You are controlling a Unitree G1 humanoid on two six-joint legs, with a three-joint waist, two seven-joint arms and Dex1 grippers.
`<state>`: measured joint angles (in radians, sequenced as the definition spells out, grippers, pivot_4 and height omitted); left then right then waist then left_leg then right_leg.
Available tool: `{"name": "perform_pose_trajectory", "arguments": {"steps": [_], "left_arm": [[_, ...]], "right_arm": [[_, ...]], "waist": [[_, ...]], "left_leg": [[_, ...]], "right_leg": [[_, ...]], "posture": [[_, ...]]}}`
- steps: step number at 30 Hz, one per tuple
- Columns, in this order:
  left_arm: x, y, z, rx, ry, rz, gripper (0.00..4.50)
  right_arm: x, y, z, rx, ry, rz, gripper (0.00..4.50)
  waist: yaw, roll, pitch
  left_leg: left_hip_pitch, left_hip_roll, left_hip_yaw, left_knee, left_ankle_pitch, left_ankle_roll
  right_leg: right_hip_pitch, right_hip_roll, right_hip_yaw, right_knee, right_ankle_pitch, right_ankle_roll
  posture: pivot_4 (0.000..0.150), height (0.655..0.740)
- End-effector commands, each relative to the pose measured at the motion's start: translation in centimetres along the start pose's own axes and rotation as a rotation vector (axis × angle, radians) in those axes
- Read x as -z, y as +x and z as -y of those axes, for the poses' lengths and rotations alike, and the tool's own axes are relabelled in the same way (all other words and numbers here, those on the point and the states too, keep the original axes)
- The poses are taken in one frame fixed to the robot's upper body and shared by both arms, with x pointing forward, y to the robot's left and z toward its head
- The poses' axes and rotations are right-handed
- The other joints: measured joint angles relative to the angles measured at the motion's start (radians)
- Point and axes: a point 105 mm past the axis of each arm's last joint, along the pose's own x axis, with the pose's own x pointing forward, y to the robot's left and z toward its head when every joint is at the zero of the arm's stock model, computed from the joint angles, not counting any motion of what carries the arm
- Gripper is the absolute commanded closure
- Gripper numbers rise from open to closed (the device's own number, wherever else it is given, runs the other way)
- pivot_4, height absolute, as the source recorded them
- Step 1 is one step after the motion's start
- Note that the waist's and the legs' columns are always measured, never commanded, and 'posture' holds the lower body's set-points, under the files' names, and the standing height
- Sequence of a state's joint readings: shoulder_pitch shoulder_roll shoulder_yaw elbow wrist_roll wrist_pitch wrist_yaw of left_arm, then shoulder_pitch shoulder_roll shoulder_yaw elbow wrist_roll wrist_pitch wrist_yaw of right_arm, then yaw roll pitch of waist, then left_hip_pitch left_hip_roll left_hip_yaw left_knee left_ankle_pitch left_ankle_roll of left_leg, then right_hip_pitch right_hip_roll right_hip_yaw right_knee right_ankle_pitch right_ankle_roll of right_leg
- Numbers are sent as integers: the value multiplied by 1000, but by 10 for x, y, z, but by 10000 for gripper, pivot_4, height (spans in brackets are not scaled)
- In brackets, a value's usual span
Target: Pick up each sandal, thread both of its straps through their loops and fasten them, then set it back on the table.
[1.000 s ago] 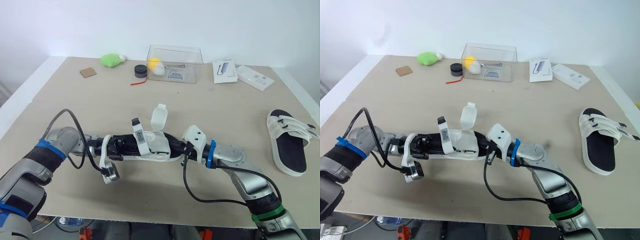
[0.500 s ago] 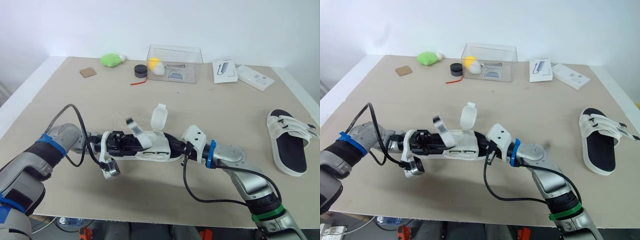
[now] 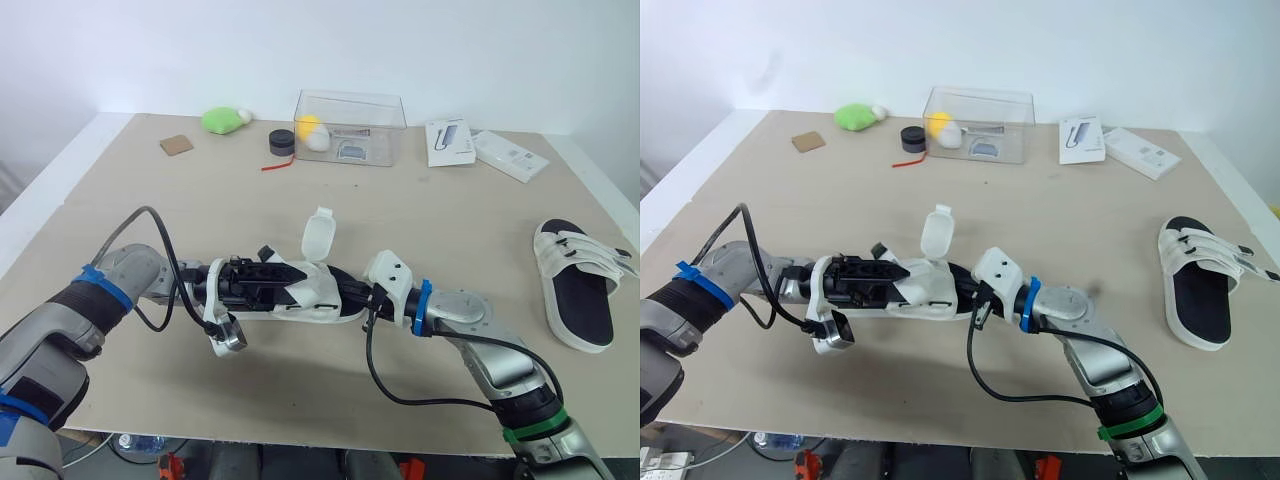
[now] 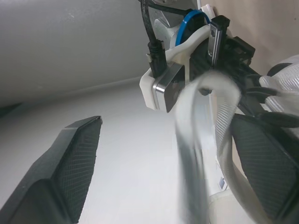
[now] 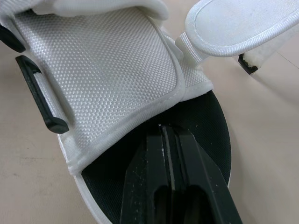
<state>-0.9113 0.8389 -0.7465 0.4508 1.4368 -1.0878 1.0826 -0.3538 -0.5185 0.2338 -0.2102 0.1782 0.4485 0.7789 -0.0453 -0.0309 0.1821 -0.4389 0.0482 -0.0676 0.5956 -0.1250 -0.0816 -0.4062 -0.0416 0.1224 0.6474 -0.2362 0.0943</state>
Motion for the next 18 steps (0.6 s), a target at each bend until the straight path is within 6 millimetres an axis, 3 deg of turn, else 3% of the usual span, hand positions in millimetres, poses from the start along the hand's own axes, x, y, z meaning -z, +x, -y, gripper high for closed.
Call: {"name": "perform_pose_trajectory", "arguments": {"steps": [1, 10, 15, 18], "left_arm": [[1, 0, -6, -18, 13, -9, 627], [7, -4, -9, -47, -29, -84, 627], [10, -24, -22, -88, -280, -209, 627], [-2, -30, -19, -68, -408, -236, 627]], "right_arm": [[3, 1, -1, -5, 0, -14, 45000], [3, 1, -2, -5, 2, -16, 45000], [4, -2, -1, 2, 1, -21, 45000], [5, -2, -1, 0, 4, -22, 45000]], "waist": [[0, 0, 0], [0, 0, 0], [0, 0, 0], [-1, 0, 0]], "left_leg": [[0, 0, 0, 0, 0, 0], [0, 0, 0, 0, 0, 0], [0, 0, 0, 0, 0, 0], [0, 0, 0, 0, 0, 0]], "right_leg": [[0, 0, 0, 0, 0, 0], [0, 0, 0, 0, 0, 0], [0, 0, 0, 0, 0, 0], [0, -1, 0, 0, 0, -1]], "posture": [[1500, 7400], [1500, 7400], [1500, 7400], [1500, 7400]]}}
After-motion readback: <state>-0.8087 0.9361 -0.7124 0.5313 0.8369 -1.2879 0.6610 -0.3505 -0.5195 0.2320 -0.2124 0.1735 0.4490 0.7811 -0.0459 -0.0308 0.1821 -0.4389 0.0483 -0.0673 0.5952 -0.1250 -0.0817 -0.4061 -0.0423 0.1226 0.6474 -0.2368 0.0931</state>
